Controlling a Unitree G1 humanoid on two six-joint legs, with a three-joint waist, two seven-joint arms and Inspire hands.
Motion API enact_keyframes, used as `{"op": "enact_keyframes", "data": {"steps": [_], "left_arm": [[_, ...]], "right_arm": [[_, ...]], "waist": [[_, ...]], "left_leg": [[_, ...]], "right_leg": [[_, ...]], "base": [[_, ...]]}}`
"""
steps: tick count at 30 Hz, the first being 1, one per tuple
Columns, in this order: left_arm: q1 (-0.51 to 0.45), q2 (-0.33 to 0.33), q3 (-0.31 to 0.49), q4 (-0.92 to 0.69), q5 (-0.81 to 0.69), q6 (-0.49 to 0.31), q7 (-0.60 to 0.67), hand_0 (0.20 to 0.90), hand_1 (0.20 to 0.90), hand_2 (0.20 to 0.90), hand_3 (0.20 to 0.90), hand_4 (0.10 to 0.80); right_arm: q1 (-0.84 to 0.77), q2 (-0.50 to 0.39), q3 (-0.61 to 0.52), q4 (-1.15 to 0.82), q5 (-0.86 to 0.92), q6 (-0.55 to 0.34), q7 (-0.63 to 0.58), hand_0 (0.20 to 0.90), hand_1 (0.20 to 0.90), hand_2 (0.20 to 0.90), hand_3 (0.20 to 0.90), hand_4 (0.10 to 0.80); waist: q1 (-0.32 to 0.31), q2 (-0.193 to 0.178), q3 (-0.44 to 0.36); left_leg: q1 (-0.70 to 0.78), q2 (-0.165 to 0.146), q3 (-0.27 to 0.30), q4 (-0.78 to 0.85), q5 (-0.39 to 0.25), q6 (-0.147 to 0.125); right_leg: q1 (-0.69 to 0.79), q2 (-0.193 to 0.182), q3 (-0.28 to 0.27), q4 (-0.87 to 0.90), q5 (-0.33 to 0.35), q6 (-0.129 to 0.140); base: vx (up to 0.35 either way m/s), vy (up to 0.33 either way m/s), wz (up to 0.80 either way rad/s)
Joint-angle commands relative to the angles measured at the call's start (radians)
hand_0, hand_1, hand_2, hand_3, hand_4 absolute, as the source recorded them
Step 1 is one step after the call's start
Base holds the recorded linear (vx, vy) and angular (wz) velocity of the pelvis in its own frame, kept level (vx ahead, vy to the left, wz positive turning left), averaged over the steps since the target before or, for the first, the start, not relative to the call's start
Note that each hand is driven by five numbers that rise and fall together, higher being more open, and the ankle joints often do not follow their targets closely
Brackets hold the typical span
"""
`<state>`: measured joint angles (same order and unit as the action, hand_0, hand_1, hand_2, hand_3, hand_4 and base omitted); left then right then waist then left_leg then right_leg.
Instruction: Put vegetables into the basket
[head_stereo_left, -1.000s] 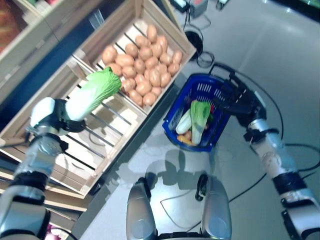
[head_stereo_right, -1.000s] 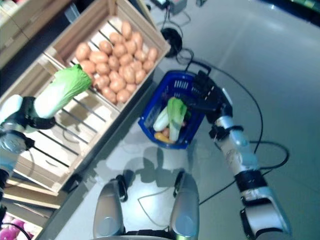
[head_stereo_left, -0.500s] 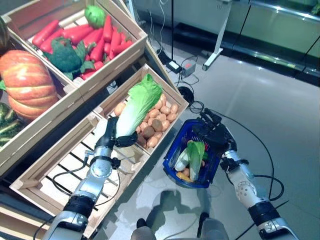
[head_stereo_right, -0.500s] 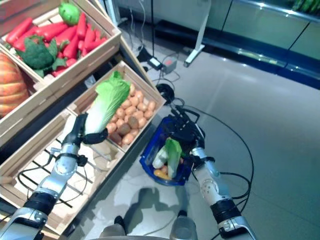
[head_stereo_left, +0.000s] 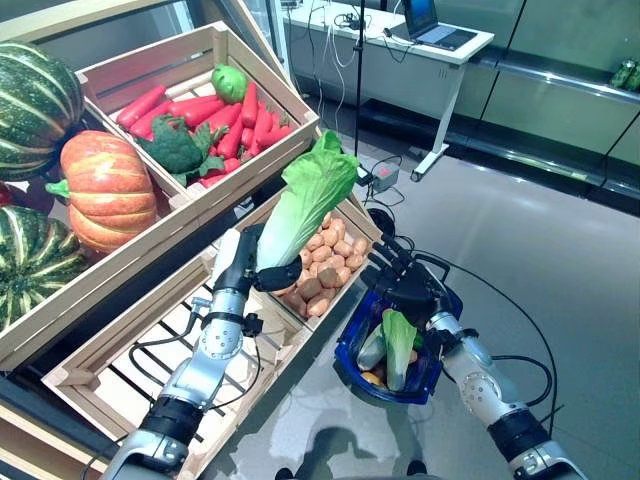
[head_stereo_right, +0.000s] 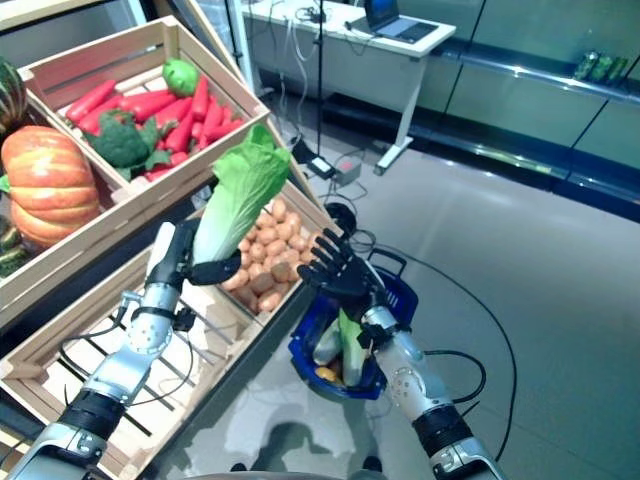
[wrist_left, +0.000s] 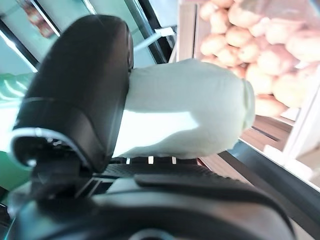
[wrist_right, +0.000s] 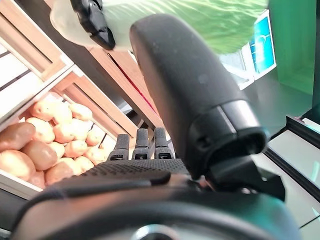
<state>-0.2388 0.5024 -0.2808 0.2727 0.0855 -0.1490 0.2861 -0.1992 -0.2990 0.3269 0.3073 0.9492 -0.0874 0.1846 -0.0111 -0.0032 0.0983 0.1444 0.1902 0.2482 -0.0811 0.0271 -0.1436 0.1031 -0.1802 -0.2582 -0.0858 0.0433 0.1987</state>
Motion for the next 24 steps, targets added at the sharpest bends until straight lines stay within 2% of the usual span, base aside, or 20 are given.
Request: {"op": "enact_keyframes", "data": {"steps": [1, 5, 14, 24], "left_arm": [[-0.095, 0.031, -0.015, -0.078, 0.02, -0.108, 0.019, 0.3, 0.3, 0.3, 0.3, 0.4], [-0.127, 0.019, -0.055, -0.069, 0.005, -0.102, 0.008, 0.3, 0.3, 0.3, 0.3, 0.4], [-0.128, -0.003, -0.103, -0.096, -0.011, -0.104, -0.042, 0.3, 0.3, 0.3, 0.3, 0.4], [-0.127, 0.004, -0.164, -0.116, -0.029, -0.134, -0.097, 0.3, 0.3, 0.3, 0.3, 0.4]], "right_arm": [[-0.076, 0.042, -0.006, -0.059, -0.001, -0.059, 0.032, 0.9, 0.9, 0.9, 0.9, 0.8], [-0.132, 0.054, 0.003, -0.033, 0.019, -0.056, 0.011, 0.9, 0.9, 0.9, 0.9, 0.8], [-0.19, 0.087, -0.016, -0.002, 0.09, -0.05, -0.011, 0.9, 0.9, 0.9, 0.9, 0.8], [-0.245, 0.101, -0.043, 0.008, 0.265, -0.021, 0.022, 0.9, 0.9, 0.9, 0.9, 0.8]], "waist": [[0.005, -0.002, -0.08], [0.013, -0.003, -0.078], [0.033, -0.005, -0.084], [0.05, -0.013, -0.089]], "left_leg": [[-0.061, -0.036, -0.034, -0.006, -0.011, 0.032], [-0.049, -0.033, -0.037, -0.006, -0.016, 0.031], [-0.035, -0.032, -0.051, -0.006, -0.024, 0.03], [-0.035, -0.03, -0.06, -0.006, -0.026, 0.029]], "right_leg": [[-0.021, -0.012, 0.012, 0.021, 0.006, -0.015], [-0.01, -0.013, 0.007, 0.024, -0.001, -0.014], [0.02, -0.014, -0.005, 0.012, -0.005, -0.013], [0.029, -0.018, -0.017, 0.007, -0.004, -0.011]], "base": [[0.0, 0.0, 0.0], [0.0, 0.0, 0.0], [0.006, -0.01, 0.03], [0.012, -0.015, 0.09]]}}
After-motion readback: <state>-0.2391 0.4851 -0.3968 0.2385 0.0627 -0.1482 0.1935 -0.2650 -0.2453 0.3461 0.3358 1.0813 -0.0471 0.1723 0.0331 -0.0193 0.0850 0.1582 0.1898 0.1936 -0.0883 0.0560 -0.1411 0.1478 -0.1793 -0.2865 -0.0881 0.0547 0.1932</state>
